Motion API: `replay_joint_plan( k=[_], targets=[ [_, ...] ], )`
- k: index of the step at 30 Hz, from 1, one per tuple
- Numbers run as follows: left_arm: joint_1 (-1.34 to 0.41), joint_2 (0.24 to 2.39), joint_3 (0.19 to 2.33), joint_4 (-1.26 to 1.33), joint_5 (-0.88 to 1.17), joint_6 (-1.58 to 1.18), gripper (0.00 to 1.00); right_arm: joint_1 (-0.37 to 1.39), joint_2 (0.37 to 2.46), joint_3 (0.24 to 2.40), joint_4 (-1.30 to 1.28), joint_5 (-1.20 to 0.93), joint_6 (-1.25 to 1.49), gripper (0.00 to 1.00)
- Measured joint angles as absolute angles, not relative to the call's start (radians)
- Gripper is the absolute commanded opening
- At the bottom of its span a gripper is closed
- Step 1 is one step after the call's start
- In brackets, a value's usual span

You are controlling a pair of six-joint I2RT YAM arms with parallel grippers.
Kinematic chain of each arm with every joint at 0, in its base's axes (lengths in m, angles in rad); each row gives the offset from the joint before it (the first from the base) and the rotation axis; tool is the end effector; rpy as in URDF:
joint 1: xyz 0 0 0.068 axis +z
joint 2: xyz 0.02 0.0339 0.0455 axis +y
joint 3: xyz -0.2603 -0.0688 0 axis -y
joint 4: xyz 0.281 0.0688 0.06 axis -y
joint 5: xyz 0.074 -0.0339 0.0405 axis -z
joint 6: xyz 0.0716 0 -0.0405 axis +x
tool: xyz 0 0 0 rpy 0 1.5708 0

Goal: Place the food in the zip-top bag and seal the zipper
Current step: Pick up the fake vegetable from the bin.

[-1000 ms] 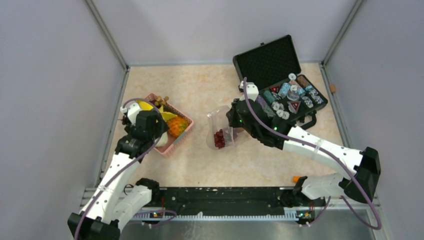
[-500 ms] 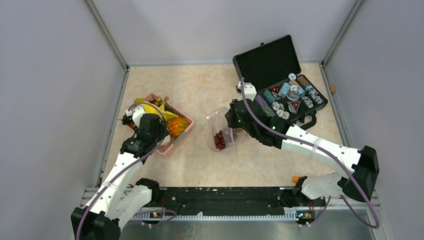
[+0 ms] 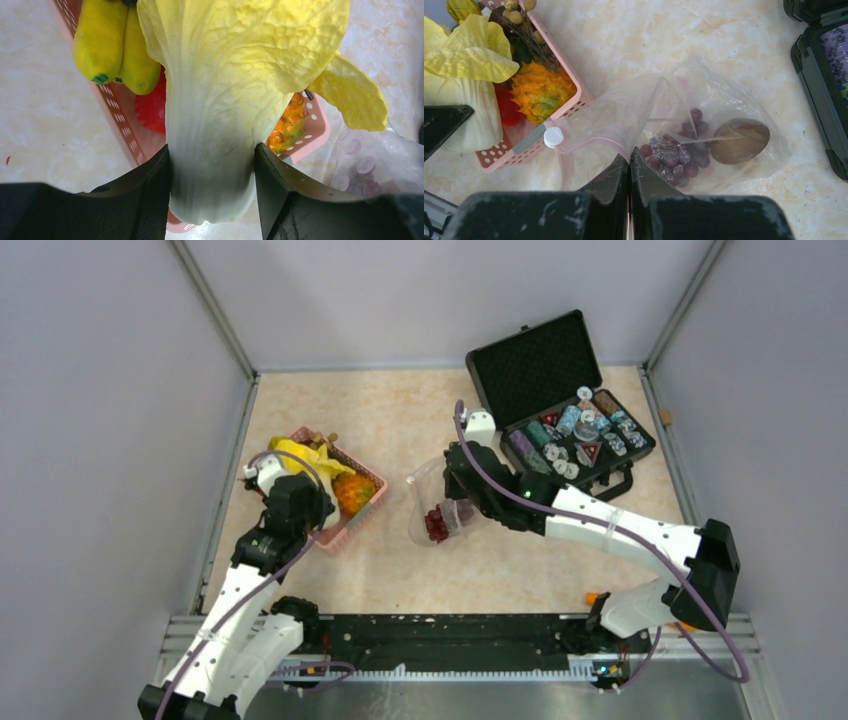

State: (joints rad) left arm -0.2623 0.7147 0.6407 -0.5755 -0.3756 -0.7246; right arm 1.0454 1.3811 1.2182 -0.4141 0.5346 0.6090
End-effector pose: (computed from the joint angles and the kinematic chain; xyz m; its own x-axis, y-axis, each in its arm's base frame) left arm 0.2193 -0.0317 0.2381 -0.4102 -0.5283 -0.7434 -0.4178 0.8334 -0.3618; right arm 0.2179 0.3032 0.3088 -0.5277 0.0711 -0.8464 -0.2784 0.9270 0.2515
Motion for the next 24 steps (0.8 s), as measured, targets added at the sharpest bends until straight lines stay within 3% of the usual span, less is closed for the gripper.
replay_joint_plan(
  k=[2, 7, 9, 12, 16, 18, 21, 24],
  targets=[
    [-0.262, 0.709, 0.639, -0.575, -0.373, -0.722, 0.51, 1.045, 1.381, 1.218, -0.411, 0.535, 0.609, 0.0],
    [-0.262, 0.743, 0.62, -0.569, -0.349, -0.731, 0.53, 1.045, 1.378, 1.217, -0.405, 0.533, 0.609, 0.0],
    [-0.262, 0.774, 0.617, -0.564, -0.342, -0.739, 0.63, 1.045, 1.377, 1.217, -0.404, 0.532, 0.609, 0.0],
    [-0.262, 0.797, 0.617, -0.539, -0.336, -0.746, 0.62, 1.045, 1.368, 1.204, -0.392, 0.527, 0.606, 0.0],
    [-0.262, 0.798, 0.617, -0.534, -0.33, -0.748, 0.21, 1.045, 1.364, 1.198, -0.388, 0.517, 0.601, 0.0],
    [-0.262, 0.786, 0.617, -0.539, -0.329, -0.747, 0.08, 1.045, 1.363, 1.198, -0.385, 0.514, 0.596, 0.0],
    [-0.262, 0.733, 0.617, -0.556, -0.329, -0.741, 0.0, 1.045, 1.362, 1.198, -0.382, 0.513, 0.594, 0.0],
    [-0.262, 0.648, 0.618, -0.568, -0.328, -0.731, 0.0, 1.045, 1.362, 1.198, -0.381, 0.511, 0.593, 0.0]
  ],
)
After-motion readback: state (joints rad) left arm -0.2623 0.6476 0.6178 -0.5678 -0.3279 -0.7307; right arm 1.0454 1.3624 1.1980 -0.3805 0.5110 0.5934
